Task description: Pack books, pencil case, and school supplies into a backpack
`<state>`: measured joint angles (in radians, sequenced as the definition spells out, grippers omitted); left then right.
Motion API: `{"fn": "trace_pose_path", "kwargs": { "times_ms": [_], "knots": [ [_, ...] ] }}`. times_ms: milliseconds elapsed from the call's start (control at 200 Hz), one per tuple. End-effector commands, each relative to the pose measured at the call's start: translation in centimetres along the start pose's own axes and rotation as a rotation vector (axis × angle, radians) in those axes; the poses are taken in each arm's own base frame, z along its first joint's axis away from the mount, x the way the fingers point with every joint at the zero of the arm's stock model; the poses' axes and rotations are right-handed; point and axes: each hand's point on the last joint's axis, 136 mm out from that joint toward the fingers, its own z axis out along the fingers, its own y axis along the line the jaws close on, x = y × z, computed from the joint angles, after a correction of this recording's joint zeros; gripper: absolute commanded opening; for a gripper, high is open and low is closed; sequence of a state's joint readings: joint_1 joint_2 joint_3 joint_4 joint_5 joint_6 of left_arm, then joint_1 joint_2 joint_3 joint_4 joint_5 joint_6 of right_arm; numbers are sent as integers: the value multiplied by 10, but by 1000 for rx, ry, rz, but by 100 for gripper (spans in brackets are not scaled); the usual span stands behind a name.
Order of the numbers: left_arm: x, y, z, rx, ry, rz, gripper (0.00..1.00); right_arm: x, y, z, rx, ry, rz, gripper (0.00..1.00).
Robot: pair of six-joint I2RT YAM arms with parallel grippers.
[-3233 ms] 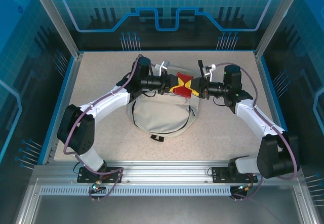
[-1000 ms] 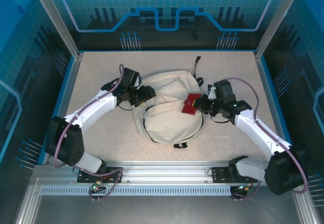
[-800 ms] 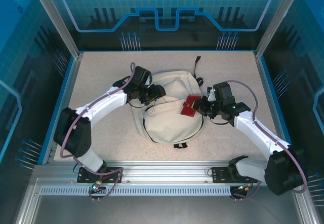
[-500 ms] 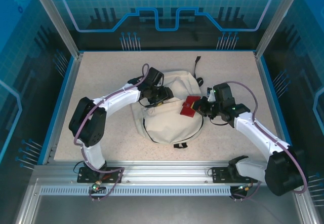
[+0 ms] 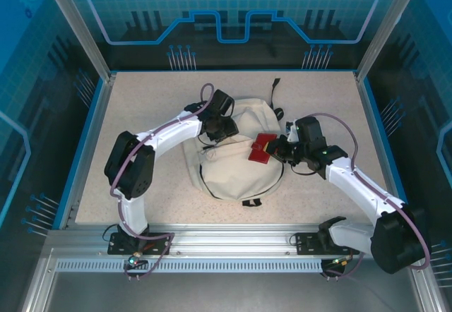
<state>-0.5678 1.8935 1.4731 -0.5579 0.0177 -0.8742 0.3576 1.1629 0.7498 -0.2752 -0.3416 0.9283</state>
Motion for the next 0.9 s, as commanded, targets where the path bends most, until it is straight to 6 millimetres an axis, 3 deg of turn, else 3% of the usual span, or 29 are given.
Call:
{"fn": "trace_pose_path", "kwargs": {
  "times_ms": [0, 175, 360, 530, 730, 895],
  "knots": [
    [0, -2, -5, -16, -5, 34, 22, 5, 5, 0, -20, 2, -9, 6],
    [-6, -21, -33, 67, -42, 68, 0, 8, 14, -3, -46, 1, -33, 6],
    [-12, -41, -68, 158, -82, 101, 0, 28, 38, 5, -135, 106, -108, 5],
    [-15, -48, -84, 199, -97, 119, 0, 43, 52, 19, -196, 186, -128, 5],
    [-14, -48, -85, 209, -84, 124, 0, 36, 60, 35, -248, 210, -79, 5],
    [-12, -47, -85, 216, -74, 126, 0, 15, 47, 49, -217, 185, 15, 5]
  ]
}}
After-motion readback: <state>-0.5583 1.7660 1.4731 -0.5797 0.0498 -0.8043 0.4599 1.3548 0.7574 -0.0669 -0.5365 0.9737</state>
